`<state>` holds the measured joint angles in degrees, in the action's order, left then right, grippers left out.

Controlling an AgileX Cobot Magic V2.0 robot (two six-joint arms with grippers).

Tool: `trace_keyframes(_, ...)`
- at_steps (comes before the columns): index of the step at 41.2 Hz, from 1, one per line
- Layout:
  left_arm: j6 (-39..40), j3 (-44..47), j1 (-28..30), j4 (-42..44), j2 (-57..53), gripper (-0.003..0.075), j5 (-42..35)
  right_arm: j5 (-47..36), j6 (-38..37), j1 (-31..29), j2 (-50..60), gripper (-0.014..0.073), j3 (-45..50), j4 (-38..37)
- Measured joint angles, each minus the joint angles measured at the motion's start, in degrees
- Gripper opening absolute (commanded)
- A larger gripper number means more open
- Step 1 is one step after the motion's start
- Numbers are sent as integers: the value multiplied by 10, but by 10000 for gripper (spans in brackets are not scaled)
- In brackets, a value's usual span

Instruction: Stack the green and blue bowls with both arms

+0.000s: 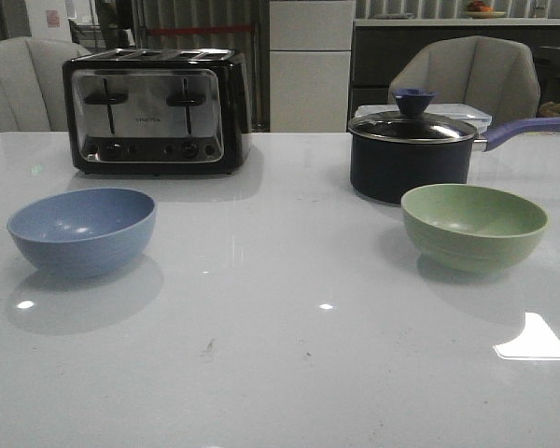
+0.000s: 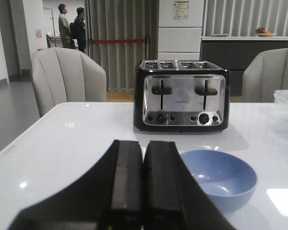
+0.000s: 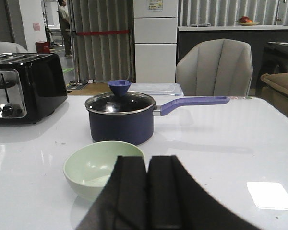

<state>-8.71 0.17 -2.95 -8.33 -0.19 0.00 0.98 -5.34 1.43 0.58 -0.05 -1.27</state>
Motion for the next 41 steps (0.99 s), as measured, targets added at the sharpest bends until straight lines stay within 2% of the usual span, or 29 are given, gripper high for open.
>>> trace_keyframes(6,0,-31,0,0,0,93,0,49,0,0,0,55,-68,0)
trace_keyframes(13,0,-147,0,0,9,93,14,110,0,0,-7,55,-165,-10)
trace_keyframes(18,0,-236,0,0,52,93,63,163,0,0,-54,55,-234,-12)
trace_keyframes(26,0,-352,0,0,145,93,201,255,0,0,-149,55,-311,-12)
trace_keyframes(34,0,-369,0,0,213,93,310,318,0,0,-240,55,-319,-12)
trace_keyframes(41,0,-354,0,0,257,93,354,338,0,0,-304,55,-319,-13)
